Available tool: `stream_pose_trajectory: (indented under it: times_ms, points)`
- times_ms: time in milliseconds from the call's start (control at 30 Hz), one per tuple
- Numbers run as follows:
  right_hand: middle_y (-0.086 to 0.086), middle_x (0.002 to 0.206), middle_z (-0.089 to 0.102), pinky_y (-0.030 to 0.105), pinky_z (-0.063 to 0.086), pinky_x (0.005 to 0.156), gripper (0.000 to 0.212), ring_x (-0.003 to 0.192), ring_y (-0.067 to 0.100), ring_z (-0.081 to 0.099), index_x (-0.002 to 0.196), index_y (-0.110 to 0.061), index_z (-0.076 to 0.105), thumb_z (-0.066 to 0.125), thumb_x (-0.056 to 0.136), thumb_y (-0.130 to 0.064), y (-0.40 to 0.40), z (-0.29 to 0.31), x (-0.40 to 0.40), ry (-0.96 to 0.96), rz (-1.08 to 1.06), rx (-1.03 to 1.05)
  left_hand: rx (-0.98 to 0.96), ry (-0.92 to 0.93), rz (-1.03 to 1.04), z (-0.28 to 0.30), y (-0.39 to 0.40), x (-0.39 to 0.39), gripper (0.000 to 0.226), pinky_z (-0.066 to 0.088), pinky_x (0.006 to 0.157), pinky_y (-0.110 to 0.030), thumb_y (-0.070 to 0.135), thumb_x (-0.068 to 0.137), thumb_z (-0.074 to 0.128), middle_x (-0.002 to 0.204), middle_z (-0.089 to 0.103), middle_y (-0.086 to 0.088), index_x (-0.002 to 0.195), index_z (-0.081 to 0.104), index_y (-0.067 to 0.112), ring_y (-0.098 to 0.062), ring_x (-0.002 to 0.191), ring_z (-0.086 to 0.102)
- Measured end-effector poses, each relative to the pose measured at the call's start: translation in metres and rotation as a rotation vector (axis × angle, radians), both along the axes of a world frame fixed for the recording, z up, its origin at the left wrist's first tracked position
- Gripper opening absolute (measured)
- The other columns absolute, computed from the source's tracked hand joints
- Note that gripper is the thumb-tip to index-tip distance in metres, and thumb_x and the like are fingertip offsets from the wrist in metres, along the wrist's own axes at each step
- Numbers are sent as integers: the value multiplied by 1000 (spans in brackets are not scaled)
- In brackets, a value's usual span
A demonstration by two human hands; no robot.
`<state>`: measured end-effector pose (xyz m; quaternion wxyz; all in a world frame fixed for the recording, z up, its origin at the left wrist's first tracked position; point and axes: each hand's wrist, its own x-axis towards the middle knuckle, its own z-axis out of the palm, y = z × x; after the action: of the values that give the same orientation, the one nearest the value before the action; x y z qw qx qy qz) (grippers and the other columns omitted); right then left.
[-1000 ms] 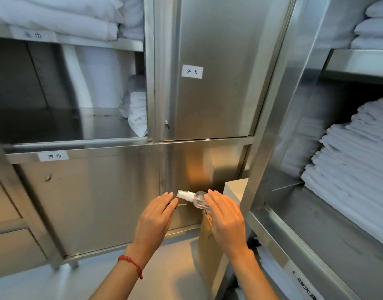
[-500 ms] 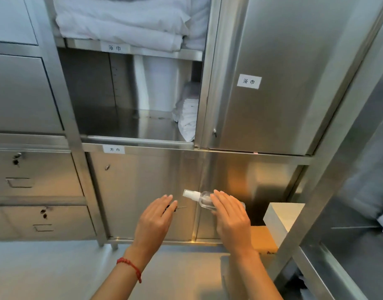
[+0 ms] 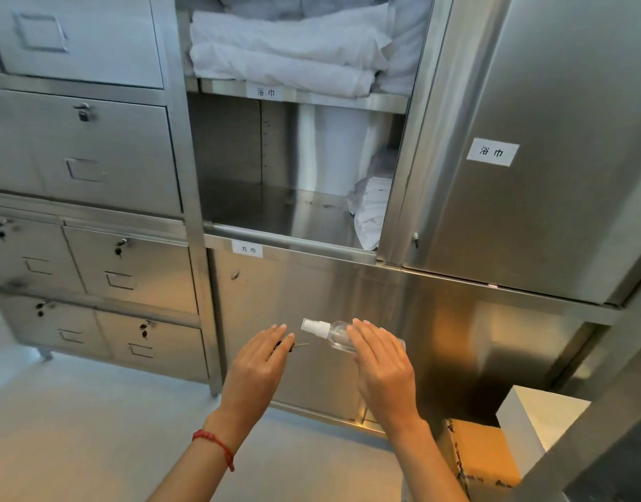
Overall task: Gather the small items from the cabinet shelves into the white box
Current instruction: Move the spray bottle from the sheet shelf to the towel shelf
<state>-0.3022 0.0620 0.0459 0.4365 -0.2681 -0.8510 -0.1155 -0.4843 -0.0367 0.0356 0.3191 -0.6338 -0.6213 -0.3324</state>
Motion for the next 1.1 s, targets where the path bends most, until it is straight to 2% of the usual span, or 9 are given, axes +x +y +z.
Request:
stream_pose_trajectory:
  times_ms: [67,167,267,400,533,733,800,900,1100]
  points:
    - [9,113,68,39,51,91,57,104,24,66,107,-5,71,84,55,11,3,0,-4,3,24,-8,36,14,12,-2,0,-2,17,56,76,-44,8,88,61,97,71,-20,94,73,-2,-32,88,70]
    - [10,113,68,40,50,92,55,105,24,65,108,-5,71,83,57,11,7,-1,-9,-1,43,-19,40,8,30,-4,2,-5,55,57,77,-44,23,103,25,98,71,-19,95,73,-2,-31,89,70]
    - [10,112,68,40,46,94,56,105,24,65,108,-5,70,86,56,8,12,-3,-16,-17,47,-28,43,6,52,-7,7,-10,44,57,75,-45,23,97,37,98,71,-20,95,73,-2,-31,89,70]
    - [10,112,69,40,46,94,54,105,24,65,108,-5,71,88,57,1,25,-3,-25,-14,41,-47,36,-4,42,-3,19,-17,58,58,75,-44,26,103,23,98,71,-19,96,73,-2,-31,89,70]
    - [9,113,68,39,45,96,54,107,24,65,108,-5,71,87,57,3,41,-4,-36,-4,16,-44,20,-13,24,-2,39,-30,38,58,73,-43,22,91,43,97,71,-19,95,73,-2,-31,88,70]
    - [8,113,68,38,41,98,57,107,23,64,108,-6,71,87,55,7,67,-5,-65,8,-34,-41,64,17,-21,1,74,-64,62,58,74,-42,27,103,19,97,71,-18,95,73,-1,-29,88,71]
    - [8,113,68,38,41,99,57,107,23,64,108,-6,71,88,55,5,77,-4,-77,4,-52,-41,63,28,-15,3,86,-80,56,58,73,-41,25,103,24,97,71,-18,95,73,-1,-29,88,71]
    - [7,114,68,39,40,99,59,107,22,64,109,-7,71,88,54,4,92,0,-98,-4,-86,-40,50,5,-18,6,104,-104,20,58,73,-43,10,83,62,99,71,-19,96,73,-1,-30,89,70]
    - [8,113,68,39,44,97,59,106,22,65,108,-5,71,86,52,9,120,5,-143,13,-117,-16,58,-9,-73,11,136,-152,28,57,76,-45,-2,67,77,99,70,-20,95,72,-3,-32,90,70]
